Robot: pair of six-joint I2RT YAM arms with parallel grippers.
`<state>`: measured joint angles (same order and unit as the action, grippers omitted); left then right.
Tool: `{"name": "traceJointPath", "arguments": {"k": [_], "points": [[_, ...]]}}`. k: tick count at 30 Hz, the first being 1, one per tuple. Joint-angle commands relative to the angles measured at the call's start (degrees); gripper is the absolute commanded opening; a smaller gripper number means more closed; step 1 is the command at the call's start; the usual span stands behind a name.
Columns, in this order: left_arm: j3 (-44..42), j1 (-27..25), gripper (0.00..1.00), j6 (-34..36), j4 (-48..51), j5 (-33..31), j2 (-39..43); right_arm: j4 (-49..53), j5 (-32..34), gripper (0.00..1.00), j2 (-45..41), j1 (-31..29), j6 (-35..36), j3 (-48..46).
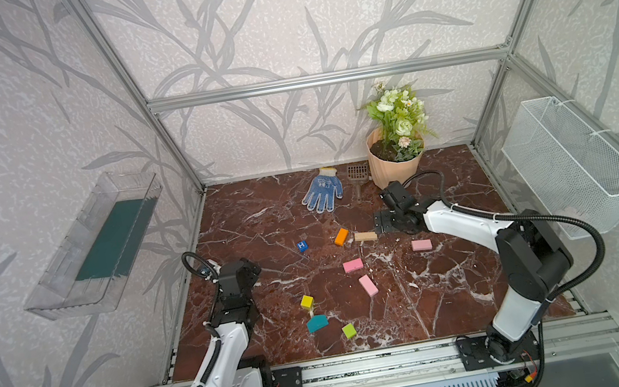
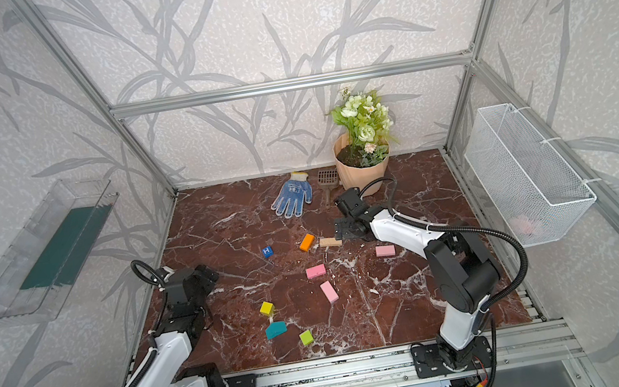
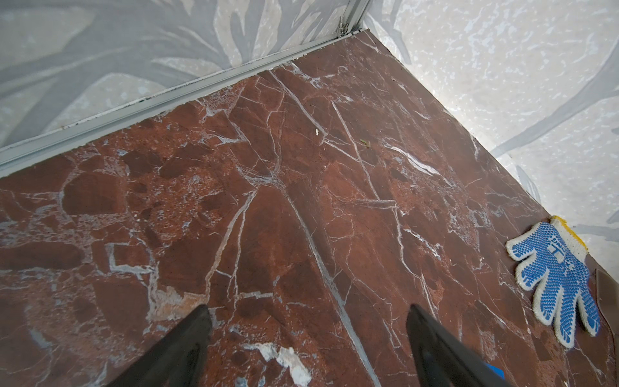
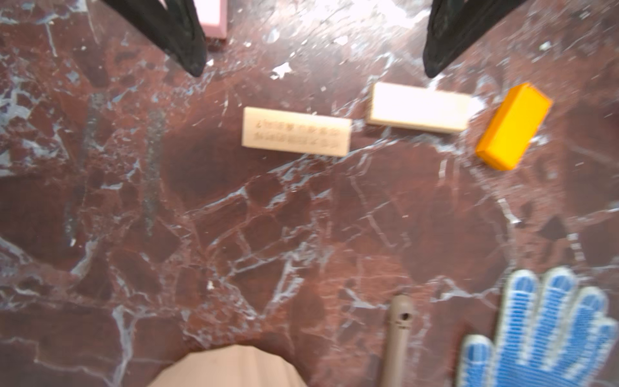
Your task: Build the wood block tower
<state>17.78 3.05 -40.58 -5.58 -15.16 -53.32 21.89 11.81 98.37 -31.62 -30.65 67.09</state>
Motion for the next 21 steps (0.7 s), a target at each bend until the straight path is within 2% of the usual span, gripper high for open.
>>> {"name": "traceJointPath", "arguments": {"k": [1, 6, 8, 9, 11, 13, 15, 21], "points": [[0.57, -0.15, 0.93, -0.73, 0.28, -1.37, 0.51, 1.07, -0.57, 1.00, -0.33, -3.10, -2.20, 0.54], [0.52, -0.14, 0.93, -0.73, 0.31, -1.33, 0.61, 7.46, -5.56, 0.99, -0.30, -3.29, -12.74, 6.32], [0.54, -0.12, 0.93, -0.73, 0.31, -1.35, 0.59, 7.08, -6.01, 0.97, -2.84, -3.25, -10.48, 7.38], [0.57, -0.15, 0.93, -0.73, 0.31, -1.32, 0.59, 7.37, -3.10, 1.00, -3.75, -3.20, -8.59, 7.83], [0.50, -0.15, 0.93, -0.73, 0.26, -1.31, 0.59, 12.27, 2.99, 0.99, -4.86, -2.95, -11.32, 8.96], [0.51, -0.15, 0.93, -0.73, 0.23, -1.27, 0.64, 8.08, -5.26, 0.99, -5.10, -2.09, -2.38, 7.92], [0.50, -0.15, 0.93, -0.73, 0.20, -1.32, 0.59, 12.16, -7.98, 0.99, -3.25, -0.85, -2.12, 10.36], [0.45, -0.15, 0.93, -0.73, 0.31, -1.39, 0.76, 11.82, -1.69, 0.99, -4.58, -2.26, -5.00, 7.53]]}}
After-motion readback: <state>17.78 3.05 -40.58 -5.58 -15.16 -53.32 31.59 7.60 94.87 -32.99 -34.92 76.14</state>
